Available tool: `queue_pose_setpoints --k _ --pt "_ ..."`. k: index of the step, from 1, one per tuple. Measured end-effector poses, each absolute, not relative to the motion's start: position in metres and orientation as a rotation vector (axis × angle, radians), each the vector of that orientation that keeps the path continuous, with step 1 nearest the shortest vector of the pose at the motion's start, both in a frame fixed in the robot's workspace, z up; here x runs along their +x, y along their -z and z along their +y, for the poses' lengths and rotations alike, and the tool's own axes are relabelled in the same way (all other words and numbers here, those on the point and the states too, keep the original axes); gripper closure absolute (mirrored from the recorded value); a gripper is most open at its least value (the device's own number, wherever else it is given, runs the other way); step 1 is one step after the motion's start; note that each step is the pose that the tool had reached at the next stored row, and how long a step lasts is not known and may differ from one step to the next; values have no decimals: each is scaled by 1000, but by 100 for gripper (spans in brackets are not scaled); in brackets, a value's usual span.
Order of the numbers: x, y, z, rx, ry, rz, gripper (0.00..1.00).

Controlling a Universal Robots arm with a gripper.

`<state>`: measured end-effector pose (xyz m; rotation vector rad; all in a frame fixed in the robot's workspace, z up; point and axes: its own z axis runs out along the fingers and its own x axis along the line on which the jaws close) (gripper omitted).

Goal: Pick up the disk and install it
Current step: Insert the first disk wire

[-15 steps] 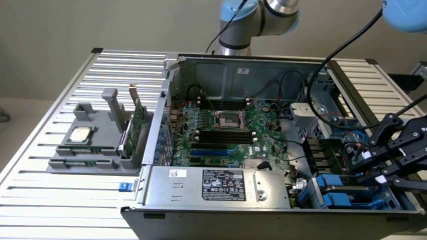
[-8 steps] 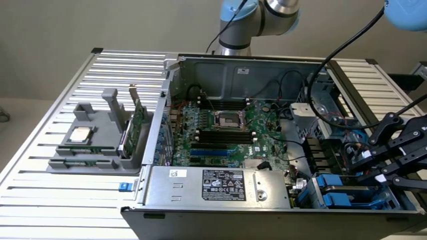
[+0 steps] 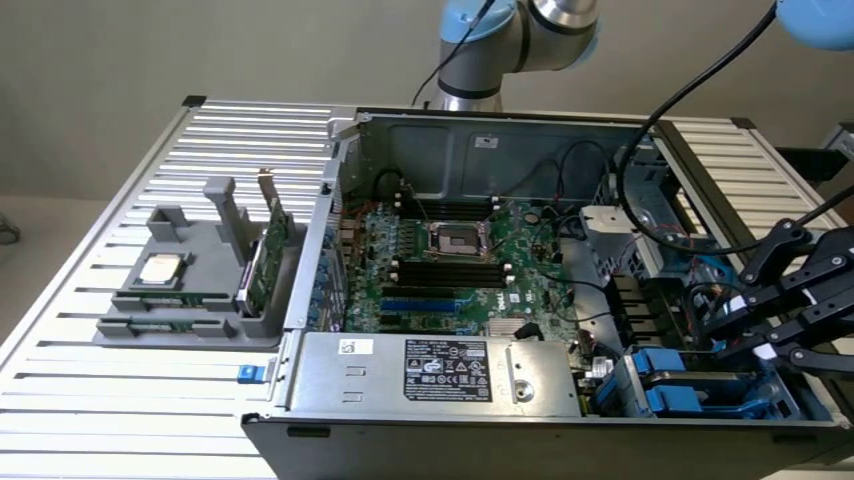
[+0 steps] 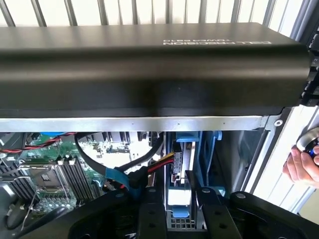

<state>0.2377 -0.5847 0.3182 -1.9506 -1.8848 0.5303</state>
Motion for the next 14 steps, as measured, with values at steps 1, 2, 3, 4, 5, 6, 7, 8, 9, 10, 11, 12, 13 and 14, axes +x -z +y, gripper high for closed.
queue_pose_setpoints --k 1,2,3,4,5,6,7,8,9,10,11,12,13,14 --pt "237 -319 -585 -1951 -530 -1884 69" --pt "236 -320 -585 -1952 -530 -1883 69" --pt "235 -320 -585 -1952 -530 -1883 69" --pt "233 -321 -585 -1953 -530 -1882 69" --pt "231 -322 -585 -1953 -529 -1882 69" --pt "229 -323 -585 -1953 -529 -1882 69" --pt "227 -324 -585 -1953 -529 -1881 69" --pt "225 -325 -585 -1953 -529 -1881 69" --pt "223 -326 -585 -1953 -528 -1881 69" --pt "221 -327 -585 -1953 -528 -1882 69" --pt "219 -328 -585 -1954 -528 -1882 69" --pt "217 -329 -585 -1954 -527 -1882 69" --pt "216 -330 -585 -1954 -526 -1882 69" --pt "214 -332 -585 -1954 -526 -1883 69"
